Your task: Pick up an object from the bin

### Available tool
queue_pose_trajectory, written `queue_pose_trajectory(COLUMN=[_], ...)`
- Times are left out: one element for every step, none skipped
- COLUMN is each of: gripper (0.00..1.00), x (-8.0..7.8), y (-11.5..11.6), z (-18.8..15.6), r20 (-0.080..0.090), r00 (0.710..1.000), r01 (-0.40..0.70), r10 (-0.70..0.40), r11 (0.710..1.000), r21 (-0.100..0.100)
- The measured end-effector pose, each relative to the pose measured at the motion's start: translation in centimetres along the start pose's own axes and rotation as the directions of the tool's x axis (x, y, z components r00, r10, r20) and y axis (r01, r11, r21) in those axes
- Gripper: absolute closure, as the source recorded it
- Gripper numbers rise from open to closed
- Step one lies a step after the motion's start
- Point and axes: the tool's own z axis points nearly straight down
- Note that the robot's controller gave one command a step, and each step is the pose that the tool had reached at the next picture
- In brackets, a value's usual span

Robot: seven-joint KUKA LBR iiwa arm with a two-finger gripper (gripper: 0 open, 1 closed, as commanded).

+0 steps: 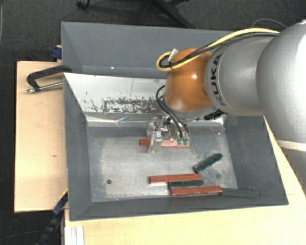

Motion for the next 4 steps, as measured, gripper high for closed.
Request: queue_pose_trajectory(gripper=[1.00,1.00,1.00,1.00], x=[0.0,0.1,0.1,-0.1], y=[0.0,0.0,0.0,0.1], z=[0.0,-0.3,-1.6,-2.4], r20=[0.000,-0.005,-0.004,0.001], r00=[1.000,1.000,1.000,1.000], r01=[0.000,0.000,0.000,0.000], r10=[0.000,0.000,0.000,0.000], r11=[1.000,1.000,1.000,1.000], r21=[0.000,0.000,0.000,0.000])
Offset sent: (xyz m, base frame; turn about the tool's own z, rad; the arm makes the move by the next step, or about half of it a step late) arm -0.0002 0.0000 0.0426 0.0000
